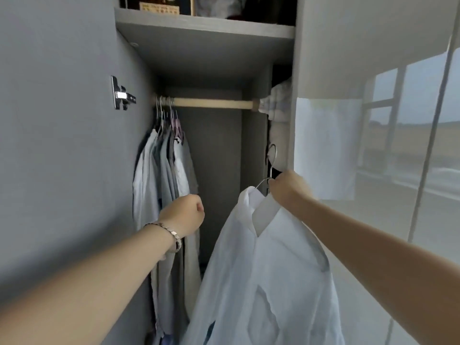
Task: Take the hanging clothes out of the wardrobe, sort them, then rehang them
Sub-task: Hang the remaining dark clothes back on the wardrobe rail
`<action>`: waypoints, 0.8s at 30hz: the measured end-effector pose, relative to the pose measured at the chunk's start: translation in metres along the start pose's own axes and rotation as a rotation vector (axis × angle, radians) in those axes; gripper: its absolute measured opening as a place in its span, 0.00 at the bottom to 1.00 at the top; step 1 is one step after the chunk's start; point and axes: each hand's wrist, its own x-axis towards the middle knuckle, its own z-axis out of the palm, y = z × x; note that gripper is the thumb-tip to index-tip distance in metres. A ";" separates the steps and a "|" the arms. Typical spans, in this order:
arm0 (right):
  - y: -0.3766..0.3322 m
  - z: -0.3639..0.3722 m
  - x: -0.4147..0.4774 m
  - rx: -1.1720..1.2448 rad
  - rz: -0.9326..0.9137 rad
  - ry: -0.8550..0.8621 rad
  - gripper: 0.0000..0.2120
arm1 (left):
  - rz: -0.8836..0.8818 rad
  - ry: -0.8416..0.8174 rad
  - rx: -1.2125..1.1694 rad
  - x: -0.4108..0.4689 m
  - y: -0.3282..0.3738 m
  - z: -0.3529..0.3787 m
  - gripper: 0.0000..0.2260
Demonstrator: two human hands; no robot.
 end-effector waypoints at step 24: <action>-0.262 0.158 0.281 0.177 -0.487 -0.117 0.14 | -0.142 0.493 0.216 0.216 -0.078 -0.102 0.08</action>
